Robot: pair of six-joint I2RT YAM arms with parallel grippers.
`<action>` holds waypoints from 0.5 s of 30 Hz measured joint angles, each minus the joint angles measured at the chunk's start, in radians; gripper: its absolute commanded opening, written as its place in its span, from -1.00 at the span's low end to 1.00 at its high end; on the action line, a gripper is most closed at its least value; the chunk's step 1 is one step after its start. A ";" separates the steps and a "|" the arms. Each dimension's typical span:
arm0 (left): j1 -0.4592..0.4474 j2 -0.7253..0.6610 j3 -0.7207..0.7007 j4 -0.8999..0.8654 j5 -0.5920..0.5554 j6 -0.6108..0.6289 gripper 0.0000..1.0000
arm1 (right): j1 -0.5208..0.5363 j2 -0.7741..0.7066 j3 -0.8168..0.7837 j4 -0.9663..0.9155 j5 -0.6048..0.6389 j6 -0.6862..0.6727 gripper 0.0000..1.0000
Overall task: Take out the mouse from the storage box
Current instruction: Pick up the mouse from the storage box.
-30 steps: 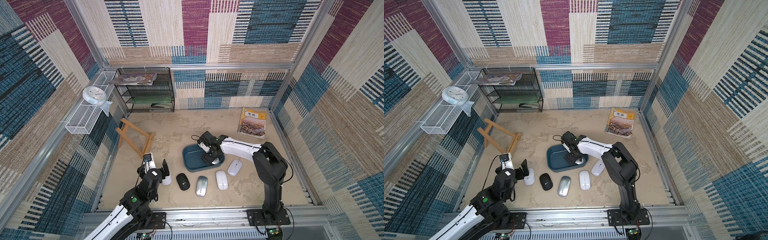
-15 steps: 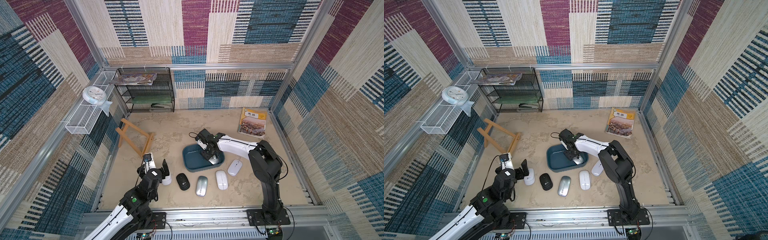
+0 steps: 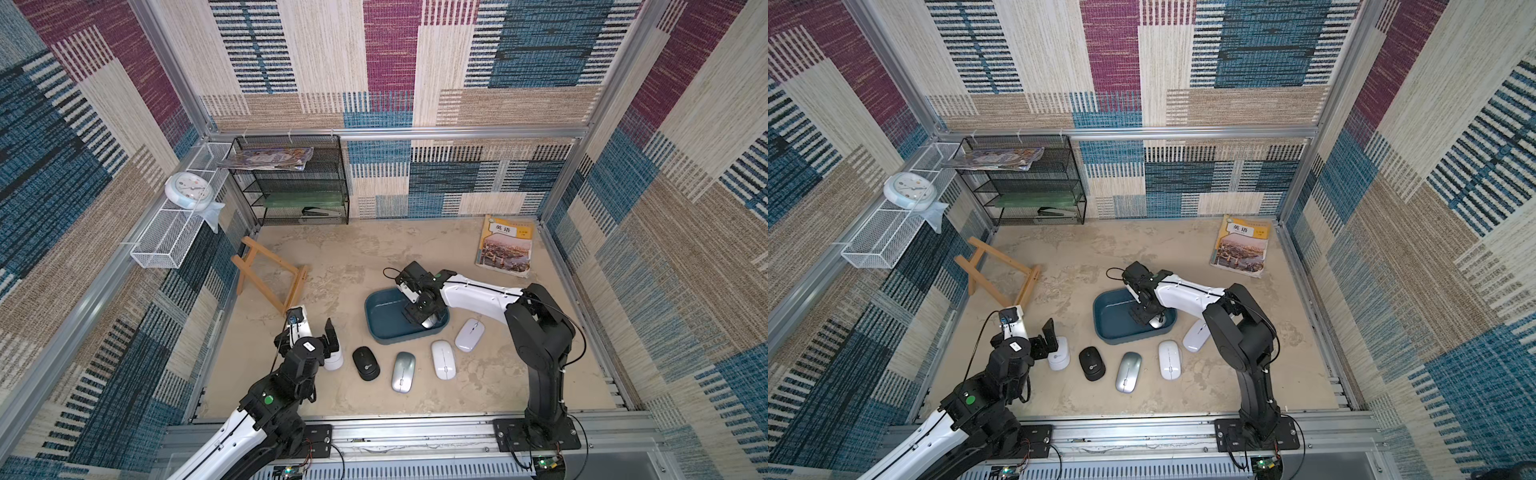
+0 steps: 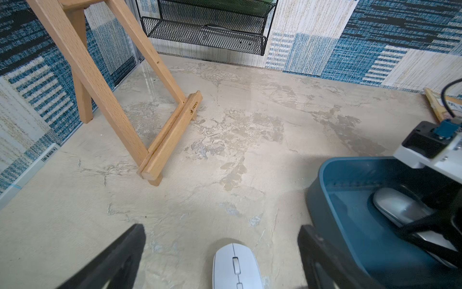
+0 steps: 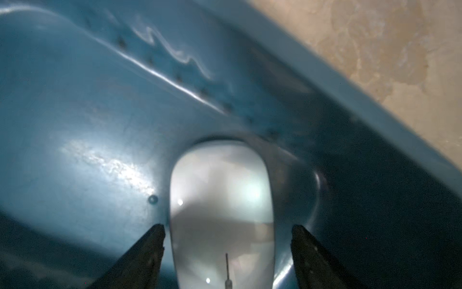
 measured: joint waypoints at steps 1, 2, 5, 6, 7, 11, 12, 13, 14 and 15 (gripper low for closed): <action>0.000 0.000 0.000 0.000 0.000 0.000 0.98 | 0.000 -0.002 -0.010 0.003 0.000 0.000 0.61; 0.000 -0.002 0.000 0.000 0.000 0.000 0.99 | 0.000 -0.002 -0.018 0.006 -0.001 0.001 0.59; 0.000 -0.004 0.000 0.000 0.000 0.000 0.98 | 0.000 0.000 -0.026 0.015 -0.011 0.008 0.54; 0.000 -0.002 0.000 0.000 0.000 0.000 0.99 | 0.000 0.002 -0.027 0.021 -0.011 0.008 0.52; 0.000 -0.001 0.000 0.001 0.000 0.000 0.99 | 0.000 0.002 -0.027 0.024 -0.014 0.011 0.49; 0.000 0.001 0.000 0.000 0.000 0.000 0.99 | 0.000 0.013 -0.003 0.026 -0.015 0.013 0.38; 0.000 0.001 0.000 0.000 0.000 0.000 0.99 | 0.000 0.015 0.005 0.026 -0.014 0.014 0.37; 0.000 0.001 0.000 0.000 0.000 0.000 0.99 | 0.000 0.016 0.011 0.026 -0.014 0.014 0.35; 0.000 0.001 0.000 0.001 0.000 0.000 0.98 | 0.000 0.016 0.016 0.026 -0.013 0.014 0.32; 0.000 0.001 0.000 0.000 0.000 0.000 0.98 | 0.000 0.016 0.021 0.026 -0.010 0.014 0.30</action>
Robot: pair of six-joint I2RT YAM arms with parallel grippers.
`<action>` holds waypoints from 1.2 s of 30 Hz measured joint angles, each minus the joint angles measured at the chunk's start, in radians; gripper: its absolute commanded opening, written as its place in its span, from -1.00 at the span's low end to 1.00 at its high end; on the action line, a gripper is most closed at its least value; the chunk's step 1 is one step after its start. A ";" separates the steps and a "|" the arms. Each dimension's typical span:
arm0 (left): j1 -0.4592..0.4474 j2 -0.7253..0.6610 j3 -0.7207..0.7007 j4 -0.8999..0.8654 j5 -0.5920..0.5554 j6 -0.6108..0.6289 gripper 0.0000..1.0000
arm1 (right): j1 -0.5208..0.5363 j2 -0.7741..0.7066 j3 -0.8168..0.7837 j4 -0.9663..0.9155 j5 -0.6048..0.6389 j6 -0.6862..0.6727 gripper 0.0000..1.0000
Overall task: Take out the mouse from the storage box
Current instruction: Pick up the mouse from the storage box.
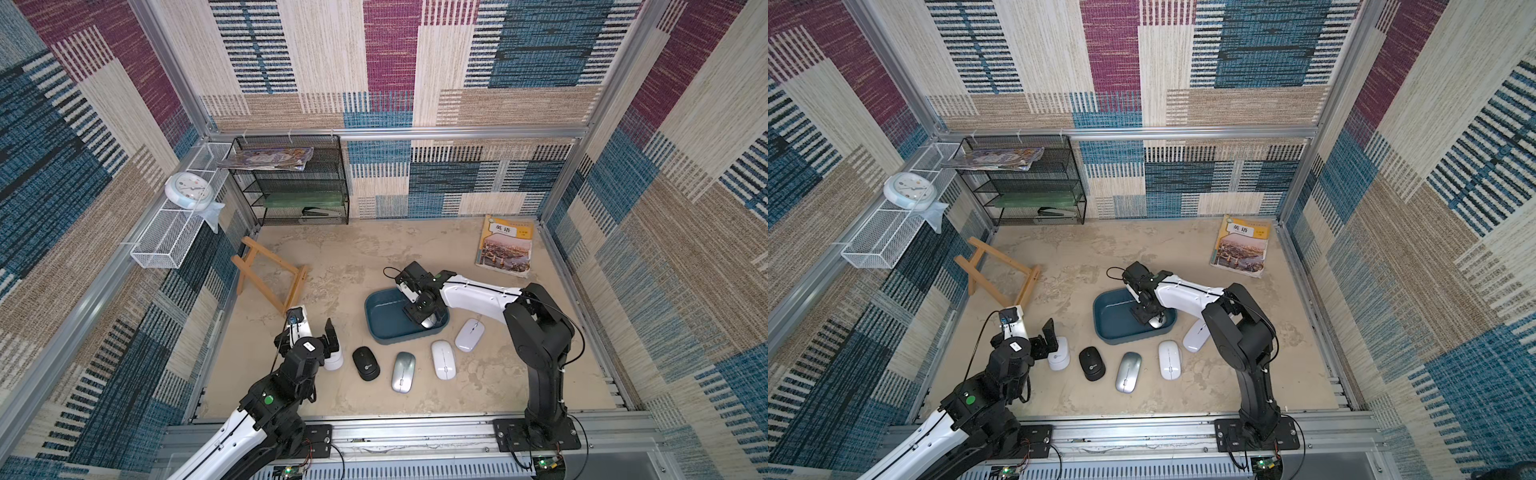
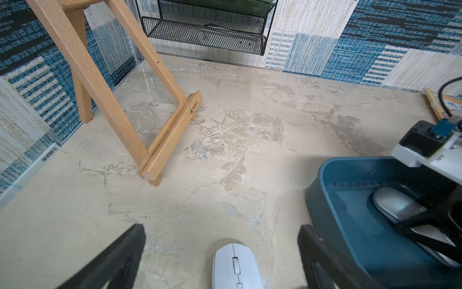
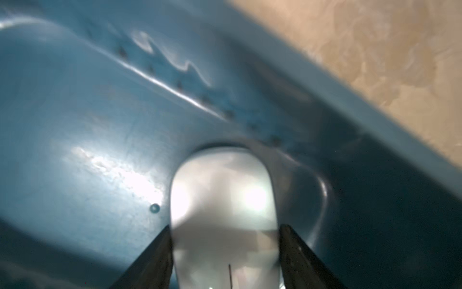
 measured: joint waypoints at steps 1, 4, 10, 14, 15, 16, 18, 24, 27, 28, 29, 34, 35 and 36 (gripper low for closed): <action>0.000 0.000 0.000 0.000 0.000 0.000 0.98 | 0.000 0.000 0.004 0.000 0.003 0.000 0.28; 0.000 -0.004 0.000 0.000 0.000 0.000 0.98 | 0.000 0.004 0.016 -0.001 0.004 0.001 0.27; 0.000 -0.004 0.000 0.000 0.000 0.000 0.99 | 0.000 0.005 0.007 0.003 0.005 0.004 0.58; 0.000 -0.003 0.000 0.000 0.000 0.000 0.99 | -0.002 0.011 -0.017 0.013 -0.012 0.012 0.58; 0.000 -0.003 0.000 0.000 0.000 0.000 0.99 | -0.003 0.011 -0.021 0.018 -0.017 0.012 0.55; 0.000 -0.003 0.000 0.000 0.000 0.000 0.98 | -0.003 0.011 -0.025 0.026 -0.021 0.015 0.51; 0.000 -0.003 0.000 0.000 0.000 0.000 0.99 | -0.003 0.012 -0.028 0.031 -0.031 0.019 0.44; 0.000 -0.003 0.000 0.000 0.000 0.000 0.98 | -0.003 0.006 -0.028 0.037 -0.038 0.023 0.23; 0.000 -0.003 0.000 0.000 0.000 0.000 0.99 | -0.003 -0.008 -0.022 0.033 -0.030 0.029 0.19; 0.000 -0.003 0.000 0.000 0.000 0.000 0.98 | -0.003 -0.017 -0.019 0.032 -0.027 0.031 0.18; 0.000 -0.003 0.000 0.000 0.000 0.000 0.98 | -0.003 -0.027 -0.017 0.032 -0.021 0.034 0.18; 0.000 -0.011 0.000 0.000 0.000 0.000 0.98 | 0.000 -0.074 -0.014 0.027 -0.008 0.048 0.17; 0.000 -0.013 0.000 0.000 0.000 0.000 0.99 | 0.000 -0.082 -0.011 0.022 -0.007 0.051 0.16; 0.000 -0.013 0.000 0.001 0.000 0.000 0.98 | 0.000 -0.092 -0.010 0.019 -0.003 0.055 0.16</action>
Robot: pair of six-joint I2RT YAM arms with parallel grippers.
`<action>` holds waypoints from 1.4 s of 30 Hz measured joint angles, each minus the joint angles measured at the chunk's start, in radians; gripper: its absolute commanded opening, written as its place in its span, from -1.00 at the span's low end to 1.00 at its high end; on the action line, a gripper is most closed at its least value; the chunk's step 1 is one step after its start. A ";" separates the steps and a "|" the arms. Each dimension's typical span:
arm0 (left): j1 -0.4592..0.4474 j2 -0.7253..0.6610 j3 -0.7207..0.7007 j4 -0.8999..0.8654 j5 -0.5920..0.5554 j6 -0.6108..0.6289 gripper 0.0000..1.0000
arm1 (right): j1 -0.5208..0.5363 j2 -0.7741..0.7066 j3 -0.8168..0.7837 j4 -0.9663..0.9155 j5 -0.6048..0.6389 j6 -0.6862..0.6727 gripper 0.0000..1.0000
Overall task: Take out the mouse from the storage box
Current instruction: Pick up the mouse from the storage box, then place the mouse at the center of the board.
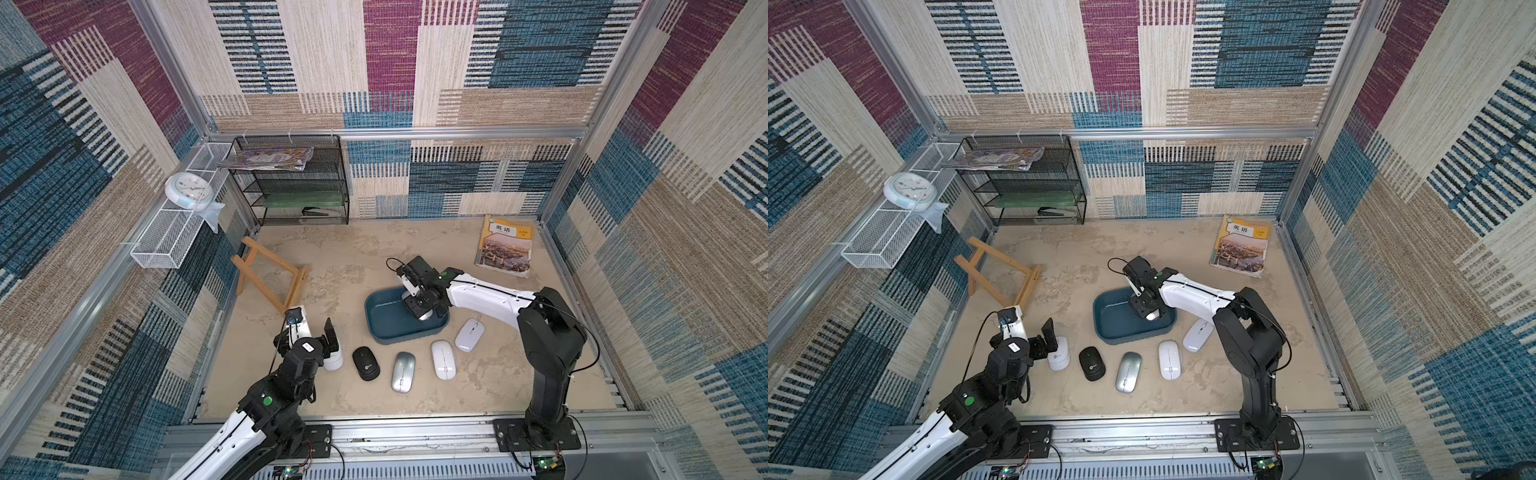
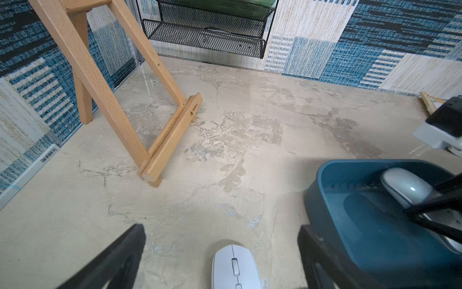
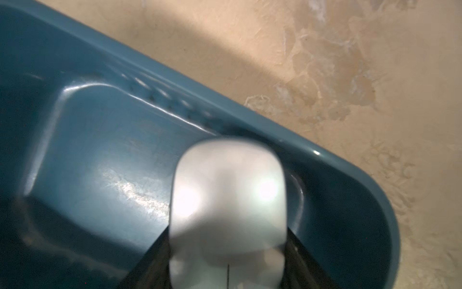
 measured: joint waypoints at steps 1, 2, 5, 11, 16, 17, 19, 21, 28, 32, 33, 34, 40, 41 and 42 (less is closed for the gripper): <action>0.000 0.000 0.000 0.000 0.000 0.000 0.98 | 0.000 -0.012 0.001 -0.004 0.005 0.005 0.16; 0.000 0.000 0.000 0.000 0.000 0.000 0.98 | 0.000 -0.023 0.001 -0.006 0.008 0.008 0.16; 0.000 0.000 0.000 0.000 0.000 0.000 0.98 | -0.001 -0.061 0.006 -0.009 0.020 0.016 0.17; 0.000 0.000 0.000 0.000 0.000 0.000 0.99 | -0.034 -0.138 0.016 -0.023 0.058 0.036 0.16; 0.000 0.000 0.000 0.000 0.000 -0.001 0.98 | -0.108 -0.196 0.000 -0.026 0.089 0.068 0.15; 0.000 0.000 0.000 0.000 0.000 -0.001 0.98 | -0.121 -0.206 -0.008 -0.024 0.094 0.074 0.15; 0.000 0.000 0.000 0.000 0.000 -0.003 0.98 | -0.153 -0.224 -0.034 -0.013 0.106 0.092 0.15; 0.000 -0.002 0.000 0.000 0.000 -0.003 0.98 | -0.186 -0.230 -0.055 -0.011 0.113 0.105 0.14; 0.000 -0.003 0.000 0.000 0.000 -0.003 0.98 | -0.293 -0.248 -0.137 0.019 0.114 0.149 0.13; 0.000 -0.003 0.000 0.000 0.000 -0.003 0.99 | -0.327 -0.245 -0.169 0.040 0.093 0.166 0.13; 0.000 -0.002 0.000 0.000 0.000 -0.003 0.98 | -0.335 -0.239 -0.174 0.048 0.092 0.169 0.13; 0.000 -0.001 0.000 0.000 0.000 -0.003 0.98 | -0.341 -0.232 -0.176 0.053 0.092 0.172 0.12; 0.000 0.000 0.000 0.000 0.000 -0.003 0.98 | -0.368 -0.166 -0.178 0.073 0.080 0.187 0.12; 0.000 0.001 0.000 0.000 0.000 -0.003 0.98 | -0.372 -0.156 -0.178 0.075 0.080 0.188 0.12; 0.000 0.002 0.000 0.000 0.000 -0.003 0.98 | -0.373 -0.149 -0.179 0.080 0.079 0.191 0.12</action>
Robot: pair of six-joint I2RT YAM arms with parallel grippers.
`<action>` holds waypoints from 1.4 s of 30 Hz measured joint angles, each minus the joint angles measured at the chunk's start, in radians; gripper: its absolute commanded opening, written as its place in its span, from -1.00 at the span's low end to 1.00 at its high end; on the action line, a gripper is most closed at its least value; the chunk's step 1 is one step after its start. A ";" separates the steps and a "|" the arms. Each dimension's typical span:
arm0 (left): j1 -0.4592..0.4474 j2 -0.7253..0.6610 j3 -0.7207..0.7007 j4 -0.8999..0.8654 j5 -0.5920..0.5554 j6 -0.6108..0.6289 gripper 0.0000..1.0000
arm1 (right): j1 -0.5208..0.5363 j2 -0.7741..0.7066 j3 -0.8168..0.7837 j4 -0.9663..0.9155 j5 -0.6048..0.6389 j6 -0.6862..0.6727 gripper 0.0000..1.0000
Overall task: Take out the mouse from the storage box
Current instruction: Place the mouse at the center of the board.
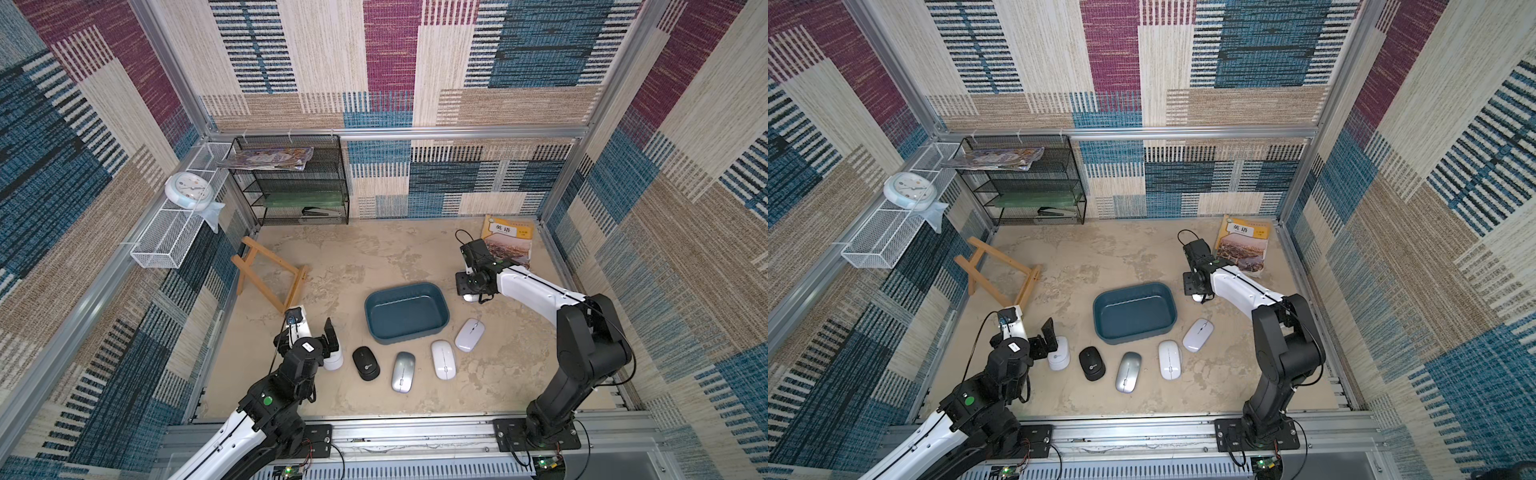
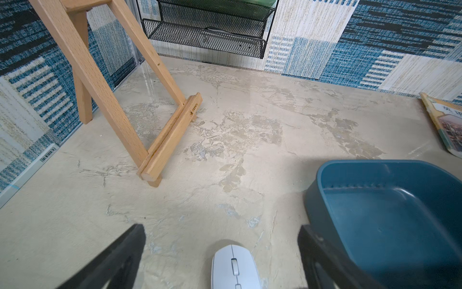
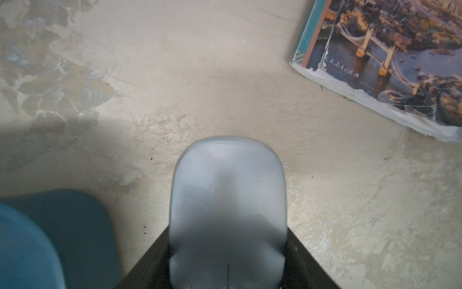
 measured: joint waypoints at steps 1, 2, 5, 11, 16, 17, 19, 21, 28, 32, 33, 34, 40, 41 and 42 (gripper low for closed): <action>0.000 0.000 0.000 0.000 0.000 0.000 0.98 | -0.002 0.005 -0.001 0.005 -0.002 0.000 0.12; 0.000 0.001 0.000 0.000 0.000 0.000 0.99 | -0.004 0.013 -0.001 0.009 -0.005 0.002 0.12; 0.000 0.002 0.000 0.000 0.000 0.000 0.98 | -0.007 0.036 0.002 0.019 -0.013 0.005 0.12; 0.000 0.008 0.000 0.000 0.000 0.000 0.99 | -0.013 0.092 0.031 0.018 -0.027 0.008 0.12; 0.000 0.010 0.000 0.001 0.000 0.001 0.98 | -0.013 0.134 0.053 0.016 -0.040 0.010 0.13; 0.000 0.010 0.000 0.001 0.000 0.001 0.98 | -0.013 0.136 0.053 0.014 -0.040 0.010 0.13; 0.000 0.010 0.000 0.001 0.000 0.001 0.99 | -0.013 0.140 0.053 0.013 -0.040 0.011 0.13; 0.000 0.010 0.000 0.002 0.000 0.001 0.98 | -0.013 0.145 0.053 0.013 -0.040 0.011 0.13; 0.000 0.018 0.000 0.012 0.000 0.003 0.99 | -0.013 0.165 0.043 0.015 -0.043 0.018 0.21; 0.000 0.018 0.000 0.019 0.000 0.003 0.99 | -0.013 0.165 0.033 0.023 -0.046 0.025 0.51; 0.000 0.018 0.000 0.019 0.000 0.003 0.99 | -0.013 0.164 0.029 0.024 -0.046 0.025 0.55; 0.000 0.017 0.000 0.019 0.000 0.003 0.98 | -0.013 0.161 0.027 0.023 -0.047 0.025 0.60; 0.000 0.017 0.000 0.019 0.000 0.003 0.98 | -0.013 0.139 0.019 0.027 -0.046 0.029 0.67; 0.000 0.017 0.000 0.019 0.000 0.003 0.98 | -0.013 0.136 0.018 0.027 -0.046 0.028 0.67; 0.000 0.016 0.000 0.019 0.000 0.003 0.98 | -0.013 0.130 0.016 0.027 -0.046 0.029 0.68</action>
